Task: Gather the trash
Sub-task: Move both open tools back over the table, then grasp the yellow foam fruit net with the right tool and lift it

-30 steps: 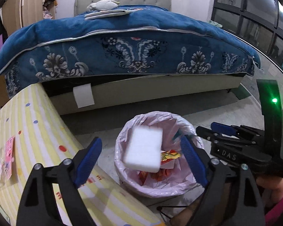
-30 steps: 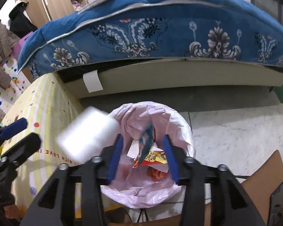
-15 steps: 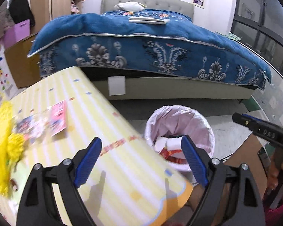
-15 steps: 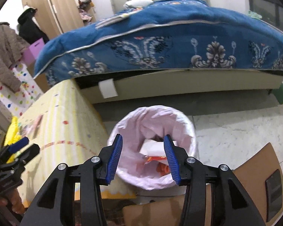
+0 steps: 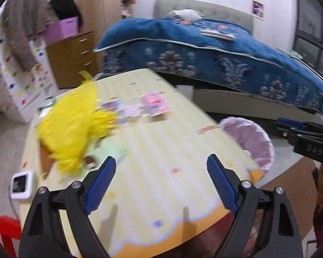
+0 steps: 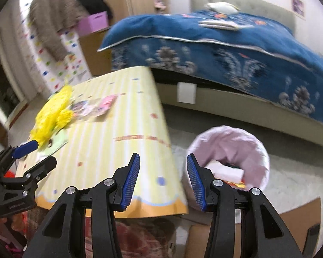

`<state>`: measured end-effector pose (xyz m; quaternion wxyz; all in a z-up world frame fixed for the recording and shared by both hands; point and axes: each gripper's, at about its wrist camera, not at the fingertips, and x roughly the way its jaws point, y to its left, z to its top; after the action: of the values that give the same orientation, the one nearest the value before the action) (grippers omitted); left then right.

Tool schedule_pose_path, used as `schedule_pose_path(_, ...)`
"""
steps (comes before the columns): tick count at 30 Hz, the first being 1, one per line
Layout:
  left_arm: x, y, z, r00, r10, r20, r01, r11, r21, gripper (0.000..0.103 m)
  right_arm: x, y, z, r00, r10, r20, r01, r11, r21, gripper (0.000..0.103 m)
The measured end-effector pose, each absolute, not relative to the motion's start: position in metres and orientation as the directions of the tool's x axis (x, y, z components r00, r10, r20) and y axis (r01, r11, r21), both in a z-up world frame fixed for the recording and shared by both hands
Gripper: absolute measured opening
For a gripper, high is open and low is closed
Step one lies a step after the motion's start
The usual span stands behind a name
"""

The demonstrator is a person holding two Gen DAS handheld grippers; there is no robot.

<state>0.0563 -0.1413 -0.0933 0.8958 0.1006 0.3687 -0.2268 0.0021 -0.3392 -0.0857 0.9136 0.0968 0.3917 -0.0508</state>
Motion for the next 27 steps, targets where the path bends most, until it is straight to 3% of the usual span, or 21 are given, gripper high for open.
schedule_pose_path(5, 0.068, -0.090, -0.089, 0.680, -0.241, -0.692, 0.351, 0.936, 0.019, 0.088, 0.022, -0.299, -0.078, 0.685, 0.031, -0.728, 0.073, 0.991, 0.111, 0.047)
schedule_pose_path(8, 0.075, -0.059, -0.085, 0.711, -0.181, -0.680, 0.276, 0.960, 0.034, 0.089, 0.036, -0.276, -0.073, 0.685, 0.055, -0.727, 0.023, 0.995, 0.097, 0.055)
schedule_pose_path(13, 0.086, -0.005, -0.080, 0.736, -0.098, -0.670, 0.160, 0.987, 0.032, 0.090, 0.059, -0.240, -0.066, 0.685, 0.096, -0.722, -0.054, 0.995, 0.081, 0.057)
schedule_pose_path(17, 0.094, 0.025, -0.081, 0.740, -0.067, -0.670, 0.107, 0.994, 0.019, 0.090, 0.080, -0.212, -0.065, 0.682, 0.144, -0.717, -0.120, 0.989, 0.084, 0.058)
schedule_pose_path(21, 0.105, 0.039, -0.081, 0.741, -0.044, -0.670, 0.081, 0.996, 0.025, 0.090, 0.108, -0.188, -0.070, 0.679, 0.170, -0.714, -0.164, 0.983, 0.078, 0.075)
schedule_pose_path(27, 0.126, 0.046, -0.079, 0.746, -0.019, -0.666, 0.066, 0.997, 0.046, 0.090, 0.161, -0.162, -0.086, 0.641, 0.233, -0.731, -0.203, 0.970, 0.131, 0.076)
